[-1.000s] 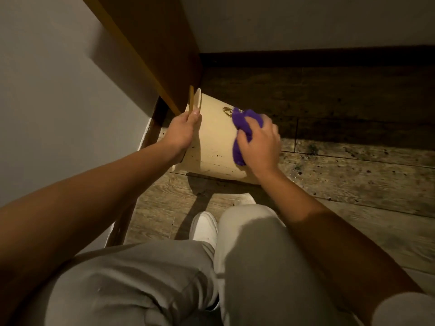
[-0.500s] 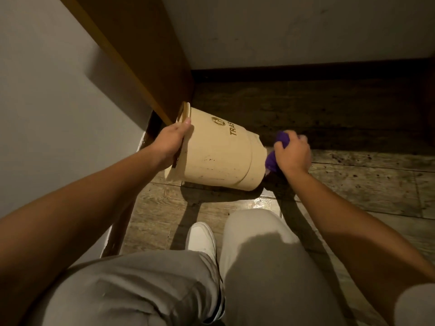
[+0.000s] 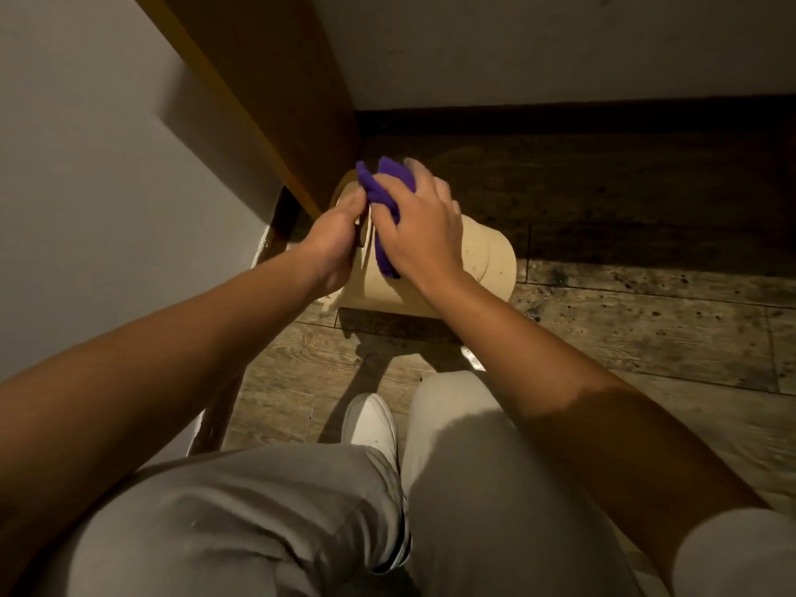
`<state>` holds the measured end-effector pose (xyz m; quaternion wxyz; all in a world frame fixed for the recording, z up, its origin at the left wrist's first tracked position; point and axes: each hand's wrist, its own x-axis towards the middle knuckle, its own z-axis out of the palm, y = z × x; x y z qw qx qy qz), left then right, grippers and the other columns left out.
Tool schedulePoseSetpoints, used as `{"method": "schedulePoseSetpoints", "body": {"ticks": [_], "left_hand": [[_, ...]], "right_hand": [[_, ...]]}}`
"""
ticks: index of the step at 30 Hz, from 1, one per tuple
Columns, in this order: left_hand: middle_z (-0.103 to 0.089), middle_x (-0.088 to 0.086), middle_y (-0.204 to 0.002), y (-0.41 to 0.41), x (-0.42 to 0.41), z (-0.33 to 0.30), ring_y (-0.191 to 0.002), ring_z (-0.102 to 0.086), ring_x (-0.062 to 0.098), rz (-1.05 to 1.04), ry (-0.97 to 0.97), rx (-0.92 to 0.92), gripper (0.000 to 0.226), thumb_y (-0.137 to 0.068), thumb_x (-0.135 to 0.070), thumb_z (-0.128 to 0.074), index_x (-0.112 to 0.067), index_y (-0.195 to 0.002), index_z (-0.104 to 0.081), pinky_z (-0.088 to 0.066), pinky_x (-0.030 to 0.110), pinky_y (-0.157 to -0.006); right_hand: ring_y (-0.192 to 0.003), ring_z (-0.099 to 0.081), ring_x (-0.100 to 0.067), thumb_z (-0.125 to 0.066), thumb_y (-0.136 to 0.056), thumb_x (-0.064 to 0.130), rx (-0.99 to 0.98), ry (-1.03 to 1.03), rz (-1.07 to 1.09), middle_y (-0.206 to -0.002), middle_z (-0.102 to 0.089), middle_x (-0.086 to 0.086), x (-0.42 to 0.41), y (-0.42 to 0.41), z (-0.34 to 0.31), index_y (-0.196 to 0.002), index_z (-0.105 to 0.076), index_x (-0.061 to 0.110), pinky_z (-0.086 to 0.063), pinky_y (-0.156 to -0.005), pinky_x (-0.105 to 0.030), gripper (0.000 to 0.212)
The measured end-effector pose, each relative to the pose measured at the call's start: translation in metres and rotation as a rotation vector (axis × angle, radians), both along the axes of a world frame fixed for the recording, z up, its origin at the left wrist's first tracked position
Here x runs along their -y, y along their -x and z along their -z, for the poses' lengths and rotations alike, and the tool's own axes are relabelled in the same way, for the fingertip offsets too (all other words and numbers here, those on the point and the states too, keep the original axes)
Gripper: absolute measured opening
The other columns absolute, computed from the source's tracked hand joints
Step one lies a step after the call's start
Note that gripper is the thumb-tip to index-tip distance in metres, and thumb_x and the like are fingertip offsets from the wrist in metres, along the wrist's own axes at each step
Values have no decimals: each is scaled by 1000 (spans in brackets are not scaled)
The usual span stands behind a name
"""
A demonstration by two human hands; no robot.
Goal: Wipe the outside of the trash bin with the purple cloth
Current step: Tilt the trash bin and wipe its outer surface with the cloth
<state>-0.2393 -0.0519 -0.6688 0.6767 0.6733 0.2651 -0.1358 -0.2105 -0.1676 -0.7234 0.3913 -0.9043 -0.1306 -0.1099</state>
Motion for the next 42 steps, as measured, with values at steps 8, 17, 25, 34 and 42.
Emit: {"method": "schedulePoseSetpoints", "body": {"ticks": [8, 17, 25, 34, 42], "left_hand": [[-70, 9, -131, 7, -14, 3, -118, -67, 31, 10, -160, 7, 44, -110, -46, -39, -28, -146, -57, -54, 49, -95], [-67, 5, -132, 8, -5, -4, -118, -65, 27, 82, -131, -9, 42, -110, -44, -42, -31, -149, -52, -56, 44, -92], [-46, 9, -160, 3, 0, -12, -139, -50, 32, 264, 13, -113, 59, -109, -38, -45, -33, -165, -26, -37, 57, -117], [-74, 5, -122, -7, 13, -6, -114, -71, 23, -3, 94, -63, 49, -109, -55, -30, -27, -139, -58, -61, 37, -73], [-68, 12, -130, -13, -21, 14, -111, -71, 32, -196, -60, -75, 54, -107, -50, -44, -25, -155, -44, -62, 45, -84]], "right_hand": [[-119, -54, -32, -45, -98, 43, -147, 186, 169, -142, -54, -13, 71, -1, 65, -130, -65, 25, -49, -92, -44, 42], [-122, -50, -38, -46, -106, 32, -383, 421, 332, -145, -45, -19, 139, 9, 112, -139, -54, 17, -49, -90, -47, 38], [-123, -56, -23, -45, -105, 35, -215, -8, 131, -152, -44, -5, 93, -31, 2, -153, -35, 42, -51, -96, -41, 49], [-119, -54, -31, -49, -100, 34, 17, 101, 31, -147, -51, -10, 10, 9, -17, -138, -58, 28, -51, -87, -40, 40], [-123, -49, -36, -52, -99, 31, -136, 371, 208, -150, -44, -17, 78, 1, 70, -147, -46, 30, -49, -95, -46, 48]]}}
